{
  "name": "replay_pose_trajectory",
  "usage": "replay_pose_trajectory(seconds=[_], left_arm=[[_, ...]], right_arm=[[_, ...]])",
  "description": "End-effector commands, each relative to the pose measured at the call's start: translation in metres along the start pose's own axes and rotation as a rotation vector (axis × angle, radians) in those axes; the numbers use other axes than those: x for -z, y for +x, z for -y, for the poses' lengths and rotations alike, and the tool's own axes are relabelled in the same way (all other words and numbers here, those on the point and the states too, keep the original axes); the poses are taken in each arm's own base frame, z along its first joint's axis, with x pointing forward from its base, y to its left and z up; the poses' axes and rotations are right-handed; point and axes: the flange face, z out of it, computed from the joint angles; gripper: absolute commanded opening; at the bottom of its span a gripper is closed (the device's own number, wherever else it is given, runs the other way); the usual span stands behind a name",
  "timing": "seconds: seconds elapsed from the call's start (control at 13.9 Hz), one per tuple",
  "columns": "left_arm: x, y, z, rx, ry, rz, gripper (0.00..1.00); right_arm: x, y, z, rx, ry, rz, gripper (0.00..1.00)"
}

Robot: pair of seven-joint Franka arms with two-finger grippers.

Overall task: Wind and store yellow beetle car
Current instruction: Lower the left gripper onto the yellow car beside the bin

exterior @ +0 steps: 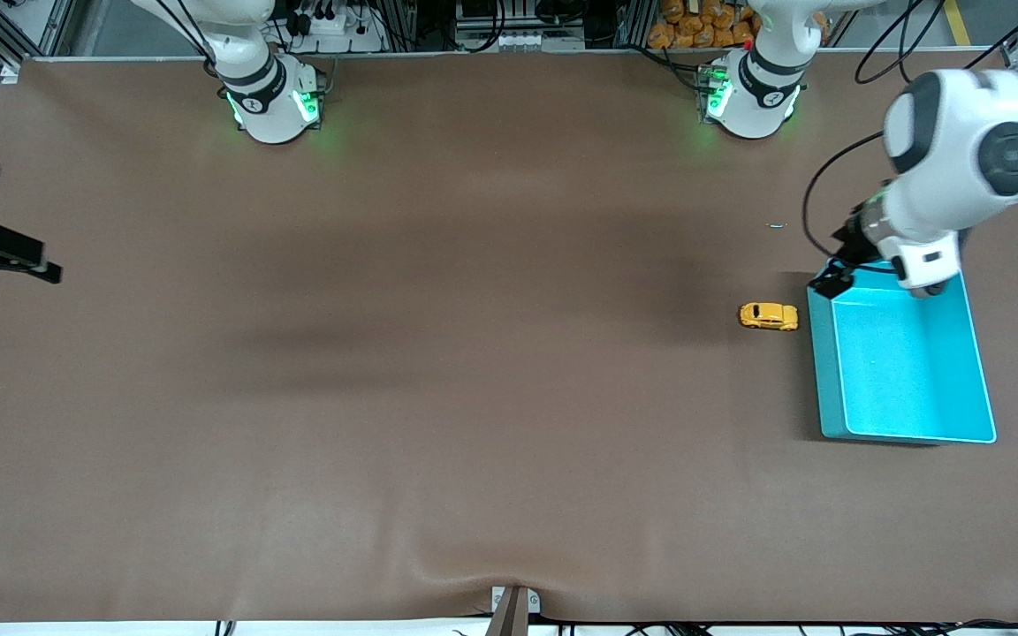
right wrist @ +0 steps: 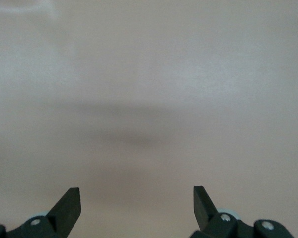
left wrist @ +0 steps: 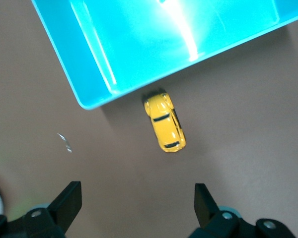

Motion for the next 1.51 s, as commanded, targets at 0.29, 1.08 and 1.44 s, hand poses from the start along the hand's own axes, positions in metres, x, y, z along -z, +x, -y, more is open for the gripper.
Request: replay_pose_trajectory(seconds=[0.29,1.08,1.44], left_arm=[[-0.057,0.017,0.011,0.252,-0.087,-0.004,1.0],[-0.165,0.021,-0.008,0.202,-0.097,0.009,1.0],[-0.177,0.018,-0.01,0.191,-0.096,0.011,1.0]], right_arm=[[0.018,-0.031,0.027,-0.035,-0.052,0.023,1.0],[0.002,-0.061,0.022,-0.046,-0.095,0.011,1.0],[0.001,-0.061,0.021,-0.046,-0.095,0.013,1.0]])
